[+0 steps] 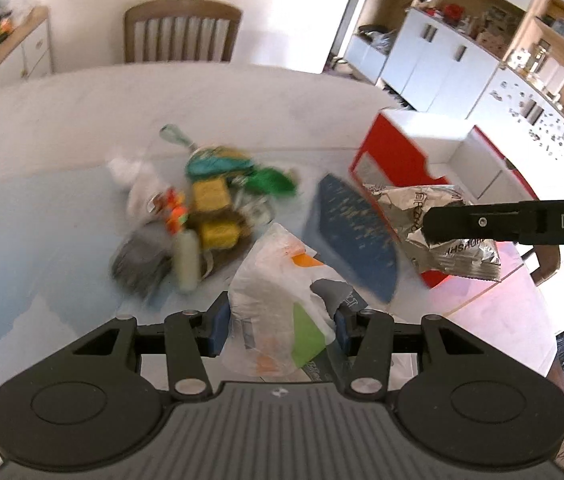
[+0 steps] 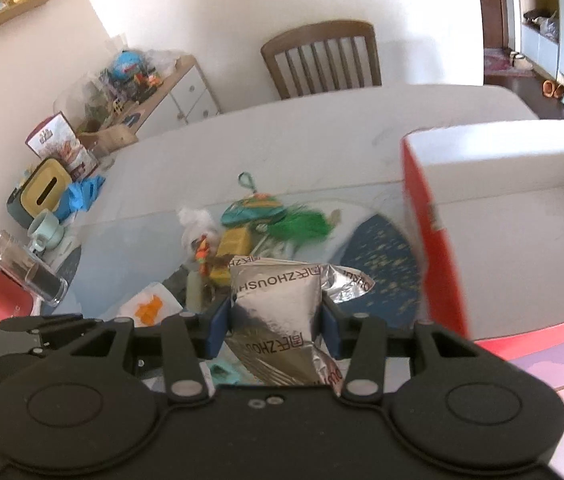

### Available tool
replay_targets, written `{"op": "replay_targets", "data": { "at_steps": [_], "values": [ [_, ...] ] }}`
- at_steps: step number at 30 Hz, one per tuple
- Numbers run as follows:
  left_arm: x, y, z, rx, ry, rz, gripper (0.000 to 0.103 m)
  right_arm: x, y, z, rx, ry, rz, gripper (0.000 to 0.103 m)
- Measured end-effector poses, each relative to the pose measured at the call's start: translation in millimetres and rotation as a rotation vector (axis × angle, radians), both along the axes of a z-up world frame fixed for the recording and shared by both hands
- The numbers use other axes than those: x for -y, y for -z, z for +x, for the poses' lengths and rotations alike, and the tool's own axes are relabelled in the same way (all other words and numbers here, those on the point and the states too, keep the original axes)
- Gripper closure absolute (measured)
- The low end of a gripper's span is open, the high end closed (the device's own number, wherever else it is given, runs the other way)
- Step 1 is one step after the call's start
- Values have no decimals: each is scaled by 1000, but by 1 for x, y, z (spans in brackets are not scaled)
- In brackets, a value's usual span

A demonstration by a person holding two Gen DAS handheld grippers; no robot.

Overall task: Organize objects
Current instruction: 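Carry both bags into the red shoebox and open both grippers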

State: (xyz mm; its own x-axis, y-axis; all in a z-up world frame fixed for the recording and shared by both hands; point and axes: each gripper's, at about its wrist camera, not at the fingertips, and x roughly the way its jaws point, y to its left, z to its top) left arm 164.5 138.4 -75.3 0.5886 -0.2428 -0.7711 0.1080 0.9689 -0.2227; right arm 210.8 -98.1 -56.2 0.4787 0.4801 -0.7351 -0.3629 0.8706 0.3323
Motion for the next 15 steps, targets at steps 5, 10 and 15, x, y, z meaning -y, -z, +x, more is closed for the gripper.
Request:
{"op": "replay_targets", "data": {
  "at_steps": [5, 10, 15],
  "values": [
    [31, -17, 12, 32, 20, 19, 55, 35, -11, 8, 38, 13, 0, 57],
    [67, -31, 31, 66, 39, 33, 55, 73, -14, 20, 65, 34, -11, 57],
    [103, -42, 53, 83, 60, 40, 54, 111, -9, 32, 73, 62, -27, 57]
  ]
}}
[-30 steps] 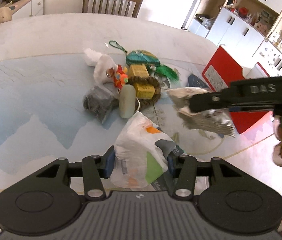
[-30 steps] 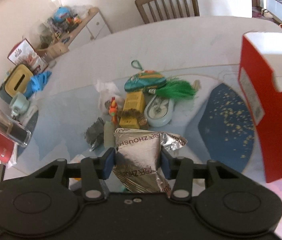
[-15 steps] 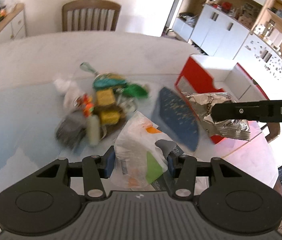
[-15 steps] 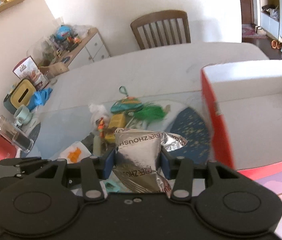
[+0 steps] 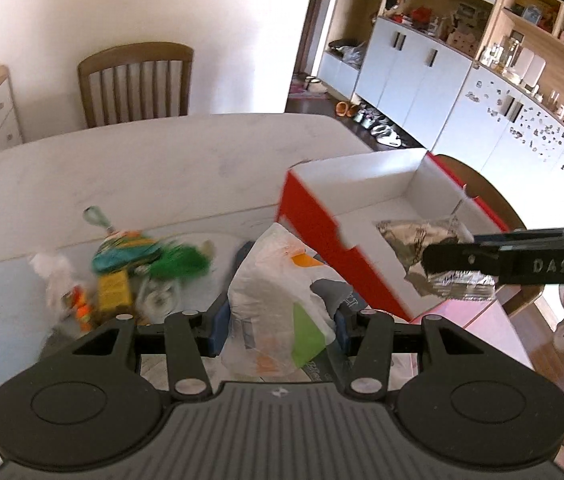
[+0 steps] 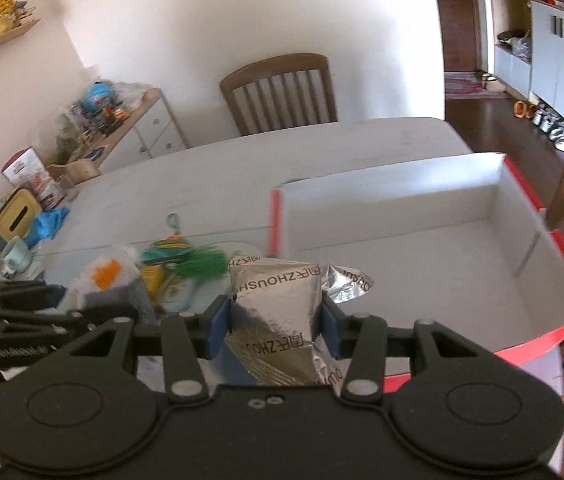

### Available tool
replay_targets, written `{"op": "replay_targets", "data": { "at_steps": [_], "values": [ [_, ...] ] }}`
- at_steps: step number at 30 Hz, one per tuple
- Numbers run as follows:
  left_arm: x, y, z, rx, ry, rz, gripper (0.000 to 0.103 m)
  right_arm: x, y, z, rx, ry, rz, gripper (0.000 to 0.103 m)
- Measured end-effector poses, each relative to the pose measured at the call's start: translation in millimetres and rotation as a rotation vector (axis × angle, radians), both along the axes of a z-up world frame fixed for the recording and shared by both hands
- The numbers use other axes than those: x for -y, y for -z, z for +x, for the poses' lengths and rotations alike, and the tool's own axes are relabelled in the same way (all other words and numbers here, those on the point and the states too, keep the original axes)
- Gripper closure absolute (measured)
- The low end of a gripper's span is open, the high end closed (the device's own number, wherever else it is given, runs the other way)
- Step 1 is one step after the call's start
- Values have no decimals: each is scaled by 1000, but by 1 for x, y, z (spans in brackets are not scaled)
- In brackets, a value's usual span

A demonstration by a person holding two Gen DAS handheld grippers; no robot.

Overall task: Organize objects
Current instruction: 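Carry both bags into the red shoebox and open both grippers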

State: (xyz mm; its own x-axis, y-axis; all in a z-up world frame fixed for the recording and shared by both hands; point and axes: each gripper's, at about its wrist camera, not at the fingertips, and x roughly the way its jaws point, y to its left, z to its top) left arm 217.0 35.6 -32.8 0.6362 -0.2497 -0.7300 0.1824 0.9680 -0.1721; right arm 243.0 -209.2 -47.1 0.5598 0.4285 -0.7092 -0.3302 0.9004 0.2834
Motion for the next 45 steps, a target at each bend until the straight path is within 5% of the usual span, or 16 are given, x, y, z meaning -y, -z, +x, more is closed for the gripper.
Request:
{"op": "replay_targets", "data": {
  "at_steps": [14, 19, 35, 45],
  "values": [
    [93, -5, 78, -21, 51, 33, 54, 74, 27, 32, 2, 38, -64, 57],
    [126, 7, 106, -40, 77, 103, 54, 87, 38, 47, -3, 22, -98, 57],
    [190, 70, 157, -172, 217, 359, 54, 66, 70, 76, -9, -168, -238, 57],
    [206, 92, 172, -216, 300, 400, 53, 68, 91, 95, -71, -206, -291, 57]
  ]
}}
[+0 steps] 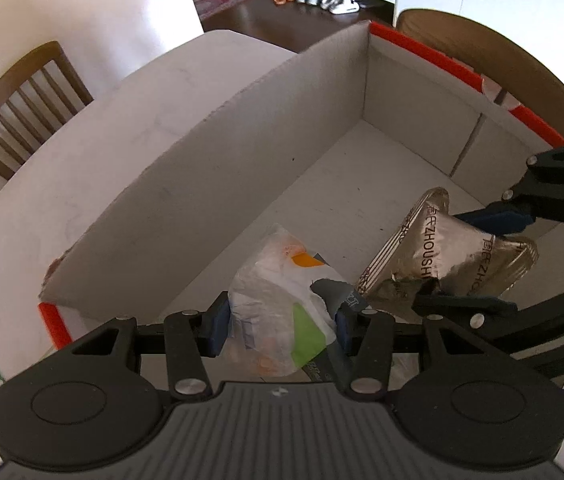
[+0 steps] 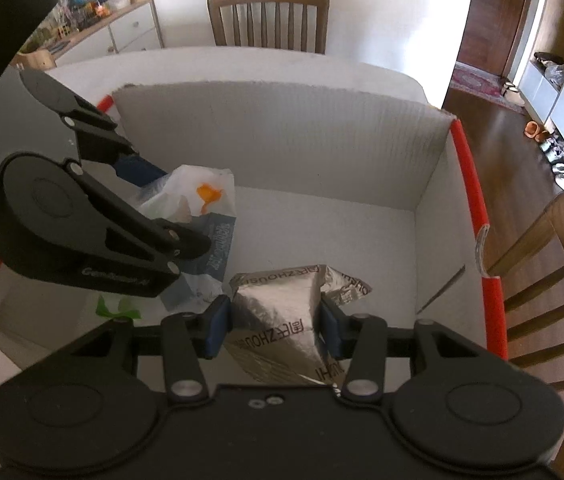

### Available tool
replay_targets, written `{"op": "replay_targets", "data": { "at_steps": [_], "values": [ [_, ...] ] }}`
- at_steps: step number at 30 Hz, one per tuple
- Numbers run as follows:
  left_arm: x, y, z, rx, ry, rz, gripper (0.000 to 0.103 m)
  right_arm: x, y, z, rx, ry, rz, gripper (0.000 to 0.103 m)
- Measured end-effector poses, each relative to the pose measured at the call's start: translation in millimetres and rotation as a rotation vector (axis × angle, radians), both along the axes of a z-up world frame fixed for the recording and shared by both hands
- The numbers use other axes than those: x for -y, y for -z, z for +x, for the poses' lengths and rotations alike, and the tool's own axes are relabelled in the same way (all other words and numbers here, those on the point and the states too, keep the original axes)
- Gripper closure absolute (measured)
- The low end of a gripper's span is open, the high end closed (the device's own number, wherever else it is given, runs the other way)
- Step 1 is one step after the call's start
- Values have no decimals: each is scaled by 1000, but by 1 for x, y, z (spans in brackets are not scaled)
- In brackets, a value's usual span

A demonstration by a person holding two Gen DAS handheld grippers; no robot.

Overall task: Organize objects
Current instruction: 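Carry both bags into the red shoebox and open both grippers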

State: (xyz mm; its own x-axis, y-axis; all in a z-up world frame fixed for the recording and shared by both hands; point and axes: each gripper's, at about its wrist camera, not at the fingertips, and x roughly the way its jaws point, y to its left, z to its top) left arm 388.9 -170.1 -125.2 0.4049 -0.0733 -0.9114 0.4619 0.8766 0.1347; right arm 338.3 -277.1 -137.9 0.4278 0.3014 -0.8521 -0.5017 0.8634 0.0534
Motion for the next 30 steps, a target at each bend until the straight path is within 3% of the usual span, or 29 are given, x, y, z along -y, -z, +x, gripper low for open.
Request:
{"op": "replay_targets", "data": {
  "at_steps": [4, 18, 22, 30],
  "values": [
    [2, 9, 4, -33, 14, 6, 53, -1, 9, 0, -47, -12, -25, 57],
    [2, 24, 6, -65, 14, 6, 46, -7, 7, 7, -85, 0, -36, 51],
    [0, 22, 3, -55, 12, -1, 43, -7, 1, 13, -73, -2, -23, 40],
    [2, 9, -2, -23, -1, -16, 42, -5, -14, 10, -41, -9, 4, 40]
  ]
}}
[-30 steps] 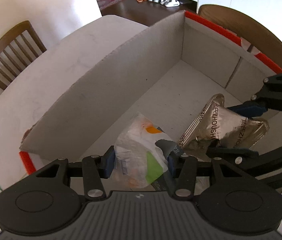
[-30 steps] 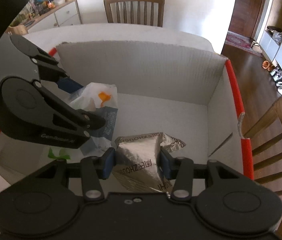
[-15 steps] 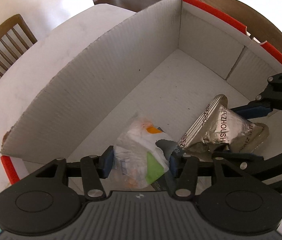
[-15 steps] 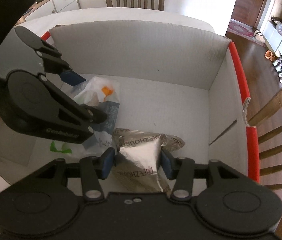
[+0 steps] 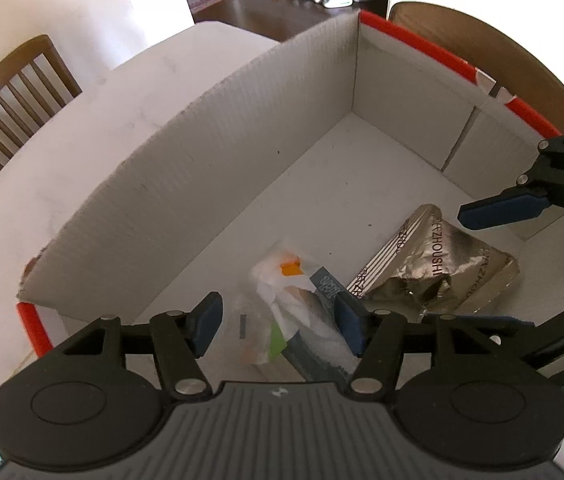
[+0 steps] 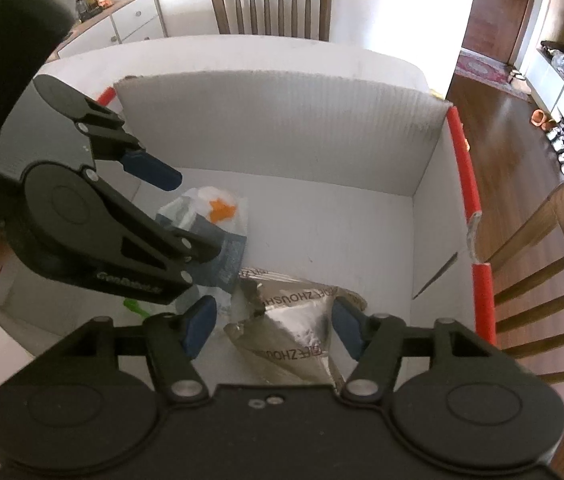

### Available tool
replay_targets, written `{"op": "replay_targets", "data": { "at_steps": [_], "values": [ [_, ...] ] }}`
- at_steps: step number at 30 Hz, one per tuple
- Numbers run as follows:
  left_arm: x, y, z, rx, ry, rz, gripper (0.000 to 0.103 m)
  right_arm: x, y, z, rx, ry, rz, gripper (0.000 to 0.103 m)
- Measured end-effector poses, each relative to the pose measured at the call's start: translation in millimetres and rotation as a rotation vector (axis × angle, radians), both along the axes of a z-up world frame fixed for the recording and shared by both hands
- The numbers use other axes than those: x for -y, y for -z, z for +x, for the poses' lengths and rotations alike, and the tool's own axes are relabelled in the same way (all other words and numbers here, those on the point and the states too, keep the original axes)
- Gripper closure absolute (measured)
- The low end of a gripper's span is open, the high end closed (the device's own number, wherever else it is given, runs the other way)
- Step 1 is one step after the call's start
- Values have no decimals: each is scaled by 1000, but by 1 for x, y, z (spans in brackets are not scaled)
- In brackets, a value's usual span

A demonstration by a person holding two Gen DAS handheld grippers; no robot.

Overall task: Organize objects
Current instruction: 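Carry both bags into the red shoebox and open both grippers, then withdraw both grippers from the shoebox back toward the table pile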

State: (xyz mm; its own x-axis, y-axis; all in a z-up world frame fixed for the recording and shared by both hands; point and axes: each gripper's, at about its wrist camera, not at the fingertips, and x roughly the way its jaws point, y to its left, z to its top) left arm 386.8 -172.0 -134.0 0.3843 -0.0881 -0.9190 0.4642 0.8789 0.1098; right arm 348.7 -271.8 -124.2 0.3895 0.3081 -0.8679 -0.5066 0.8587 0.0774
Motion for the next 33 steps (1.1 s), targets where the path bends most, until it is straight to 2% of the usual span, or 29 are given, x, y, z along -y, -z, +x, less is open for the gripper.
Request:
{"op": "replay_targets", "data": {
  "at_steps": [10, 21, 26, 30, 33],
  "values": [
    [-14, -37, -13, 70, -48, -73, 42, 10, -26, -19, 48, 17, 69, 40],
    [-41, -96, -66, 206, -115, -211, 42, 15, -62, -48, 114, 55, 174, 39],
    [-65, -113, -95, 271, -157, -247, 42, 11, -73, -65, 150, 81, 220, 35],
    [-82, -121, -119, 318, -192, -274, 34, 3, -78, -77, 141, 82, 265, 26],
    [-93, -124, -136, 337, -214, -292, 34, -6, -82, -86, 139, 85, 293, 24]
  ]
}}
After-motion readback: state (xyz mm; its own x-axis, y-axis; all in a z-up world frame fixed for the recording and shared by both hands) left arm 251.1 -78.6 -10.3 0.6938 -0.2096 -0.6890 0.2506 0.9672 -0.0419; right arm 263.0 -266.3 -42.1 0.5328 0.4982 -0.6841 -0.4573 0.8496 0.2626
